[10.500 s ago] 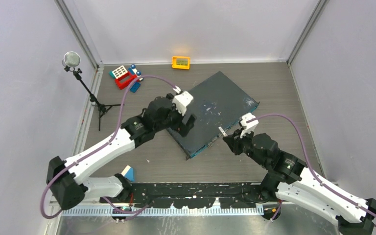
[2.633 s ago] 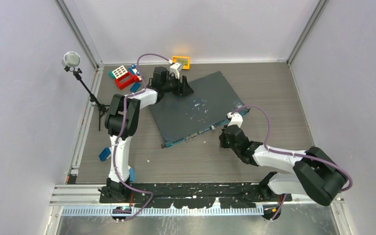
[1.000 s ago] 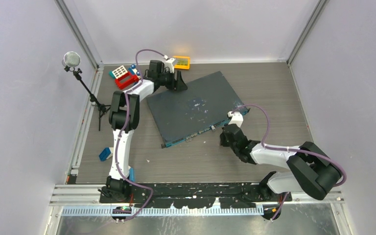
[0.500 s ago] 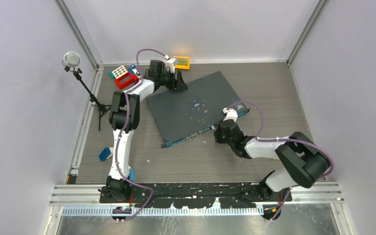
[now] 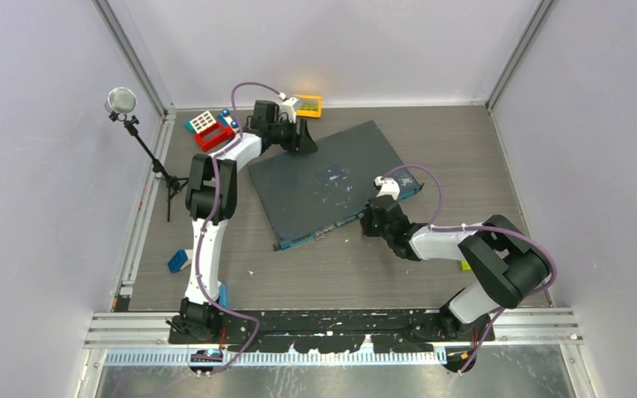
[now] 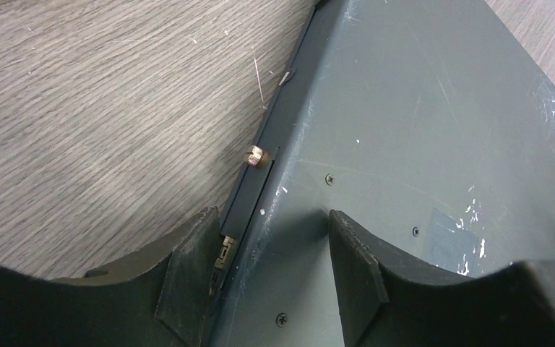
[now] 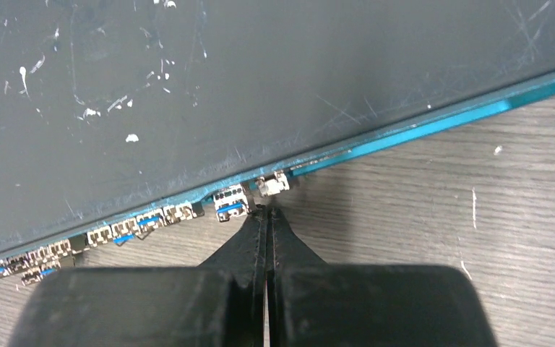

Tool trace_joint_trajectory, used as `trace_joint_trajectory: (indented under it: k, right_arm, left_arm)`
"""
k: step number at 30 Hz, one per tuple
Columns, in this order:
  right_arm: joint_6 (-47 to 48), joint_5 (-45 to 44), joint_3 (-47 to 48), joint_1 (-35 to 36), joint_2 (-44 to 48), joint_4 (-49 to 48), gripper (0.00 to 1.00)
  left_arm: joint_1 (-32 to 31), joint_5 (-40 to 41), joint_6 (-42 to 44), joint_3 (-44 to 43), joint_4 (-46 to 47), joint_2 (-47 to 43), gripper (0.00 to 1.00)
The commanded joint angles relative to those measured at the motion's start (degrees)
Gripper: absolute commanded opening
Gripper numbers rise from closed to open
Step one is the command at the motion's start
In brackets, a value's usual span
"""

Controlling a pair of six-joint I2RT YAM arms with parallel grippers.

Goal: Insert the plug into the switch port

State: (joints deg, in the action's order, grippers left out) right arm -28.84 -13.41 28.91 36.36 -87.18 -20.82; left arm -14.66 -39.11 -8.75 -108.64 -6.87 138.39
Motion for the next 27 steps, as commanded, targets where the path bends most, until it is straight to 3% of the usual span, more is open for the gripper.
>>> trace_joint_trajectory:
  k: [1, 15, 27]
  right_arm:
    - [-0.88, -1.22, 3.73, -1.19, -2.64, -0.76, 0.0]
    - [-6.52, 2.34, 6.57, -1.93, -2.27, 0.07, 0.0]
    - [-12.96, -0.39, 9.07, -2.6, -4.1, -0.33, 0.01]
  left_arm:
    - [-2.57, -3.41, -0.47, -0.32, -6.64, 2.46, 0.57]
    - [-2.55, -3.51, -0.56, -1.71, -7.92, 3.36, 0.57]
    - [-2.48, -3.71, -0.56, -2.26, -8.24, 3.64, 0.56]
